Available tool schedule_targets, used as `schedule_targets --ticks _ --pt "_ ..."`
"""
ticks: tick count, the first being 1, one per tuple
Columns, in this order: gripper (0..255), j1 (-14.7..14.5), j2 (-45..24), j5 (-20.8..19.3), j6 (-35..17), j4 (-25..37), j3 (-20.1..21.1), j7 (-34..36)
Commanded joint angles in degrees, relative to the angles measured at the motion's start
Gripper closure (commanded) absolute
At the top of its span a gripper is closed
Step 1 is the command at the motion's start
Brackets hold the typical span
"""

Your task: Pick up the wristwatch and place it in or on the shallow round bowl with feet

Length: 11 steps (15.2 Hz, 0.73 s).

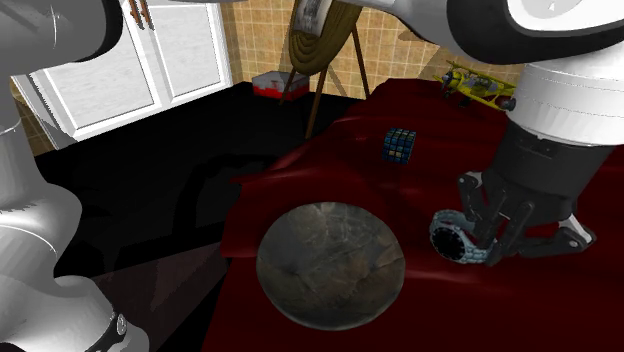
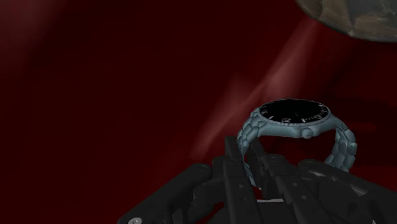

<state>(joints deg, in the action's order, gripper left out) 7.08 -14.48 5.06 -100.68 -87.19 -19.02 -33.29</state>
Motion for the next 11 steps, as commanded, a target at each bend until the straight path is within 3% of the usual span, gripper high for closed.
schedule_targets --ticks 1,11 --pt "255 0.09 -0.07 -0.01 1.72 1.77 -0.04 0.03" --pt "255 0.82 -1.50 0.43 10.08 11.50 -0.20 -0.01"
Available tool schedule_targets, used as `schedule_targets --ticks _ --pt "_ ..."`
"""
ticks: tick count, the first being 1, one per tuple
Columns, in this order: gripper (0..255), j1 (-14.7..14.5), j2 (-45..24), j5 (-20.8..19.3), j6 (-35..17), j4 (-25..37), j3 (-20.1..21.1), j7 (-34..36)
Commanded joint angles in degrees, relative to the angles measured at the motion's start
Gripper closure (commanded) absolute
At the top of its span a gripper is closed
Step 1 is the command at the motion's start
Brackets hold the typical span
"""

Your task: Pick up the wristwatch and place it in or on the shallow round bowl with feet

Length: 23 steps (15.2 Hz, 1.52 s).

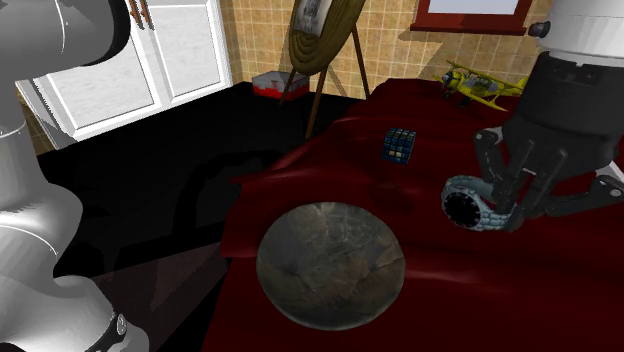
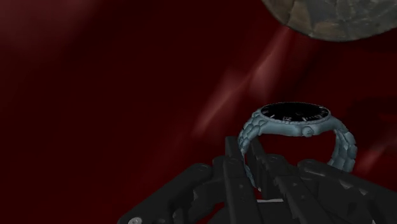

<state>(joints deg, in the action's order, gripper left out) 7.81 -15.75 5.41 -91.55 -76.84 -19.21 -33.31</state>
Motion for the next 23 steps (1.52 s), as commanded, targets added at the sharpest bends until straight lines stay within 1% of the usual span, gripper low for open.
schedule_targets --ticks 1,4,6,9,15,18,23 --pt "255 0.20 -0.49 0.16 1.84 2.30 -0.03 -0.01" --pt "255 0.55 -1.32 0.44 4.37 5.62 -0.07 -0.07" --pt "255 -0.80 4.84 -1.52 1.88 -2.74 -0.20 0.44" --pt "255 -2.08 13.20 -4.28 -0.63 -13.13 -0.05 1.50" --pt "255 -2.51 28.35 -8.99 -2.58 -29.49 1.18 3.86" --pt "255 -2.05 34.62 -10.63 -2.41 -35.41 1.94 4.75" --pt "255 -1.88 35.11 -10.85 -6.24 -39.72 1.81 4.87"
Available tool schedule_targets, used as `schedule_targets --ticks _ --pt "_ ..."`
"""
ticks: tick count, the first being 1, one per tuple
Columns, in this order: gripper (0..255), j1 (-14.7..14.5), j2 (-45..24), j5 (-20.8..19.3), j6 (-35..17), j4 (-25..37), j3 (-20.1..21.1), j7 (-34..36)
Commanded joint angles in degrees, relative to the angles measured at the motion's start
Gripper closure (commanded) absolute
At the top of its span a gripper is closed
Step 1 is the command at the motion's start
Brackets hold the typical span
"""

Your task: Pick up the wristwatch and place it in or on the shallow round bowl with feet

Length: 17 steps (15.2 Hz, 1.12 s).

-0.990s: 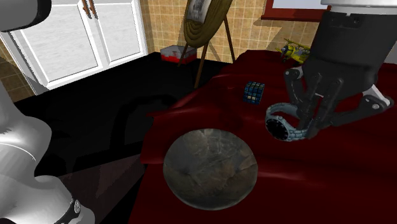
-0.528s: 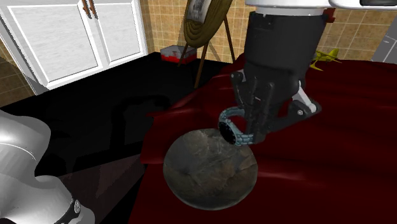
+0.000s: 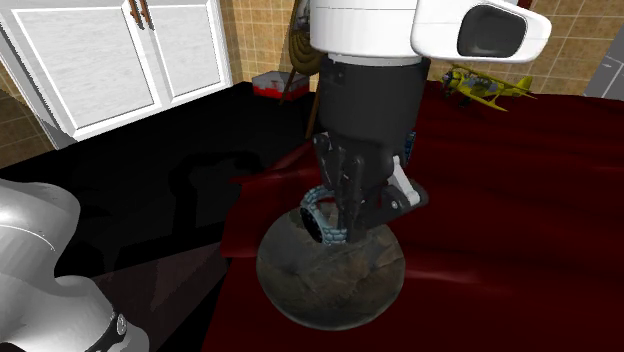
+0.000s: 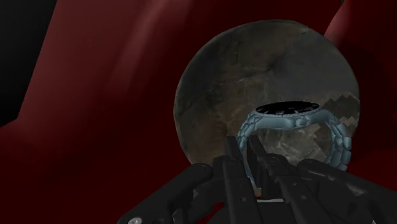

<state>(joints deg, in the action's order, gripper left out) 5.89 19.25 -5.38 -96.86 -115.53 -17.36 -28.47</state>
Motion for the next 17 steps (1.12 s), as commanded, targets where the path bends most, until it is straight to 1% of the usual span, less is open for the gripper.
schedule_targets --ticks 1,8,16,17 --pt "255 0.06 0.17 -0.10 -1.70 -1.85 -0.08 0.05" --pt "255 0.24 0.22 -0.34 -7.27 -7.46 -0.43 0.13" --pt "255 0.24 0.22 -0.34 -7.27 -7.46 -0.43 0.13" --pt "0 0.24 0.22 -0.34 -7.27 -7.46 -0.43 0.13"
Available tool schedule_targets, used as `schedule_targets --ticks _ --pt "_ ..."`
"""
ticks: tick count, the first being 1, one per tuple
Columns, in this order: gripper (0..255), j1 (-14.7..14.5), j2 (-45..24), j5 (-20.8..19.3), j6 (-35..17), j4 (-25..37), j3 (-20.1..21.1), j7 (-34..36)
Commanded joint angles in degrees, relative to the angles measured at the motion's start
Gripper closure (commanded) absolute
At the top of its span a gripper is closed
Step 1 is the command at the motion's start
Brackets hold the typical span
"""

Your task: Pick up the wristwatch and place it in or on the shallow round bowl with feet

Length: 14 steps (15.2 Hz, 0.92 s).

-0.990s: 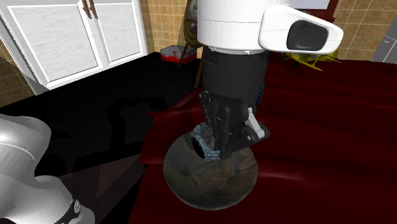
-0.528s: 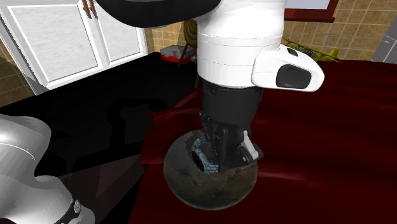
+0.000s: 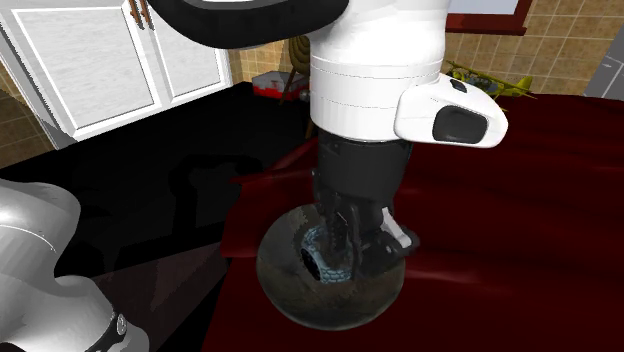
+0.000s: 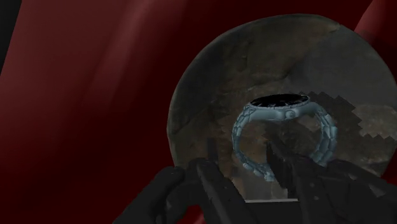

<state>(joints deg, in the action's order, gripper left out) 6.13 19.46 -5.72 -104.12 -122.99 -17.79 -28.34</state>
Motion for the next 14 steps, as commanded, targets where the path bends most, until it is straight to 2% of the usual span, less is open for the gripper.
schedule_targets --ticks 1,5,9,14 --pt "0 0.00 0.00 0.00 0.00 0.00 0.00 0.00" --pt "0 0.00 0.00 0.00 0.00 0.00 0.00 0.00" --pt "0 -0.23 -0.23 0.33 7.27 7.49 0.41 -0.16" --pt "0 -0.23 -0.23 0.33 7.27 7.49 0.41 -0.16"
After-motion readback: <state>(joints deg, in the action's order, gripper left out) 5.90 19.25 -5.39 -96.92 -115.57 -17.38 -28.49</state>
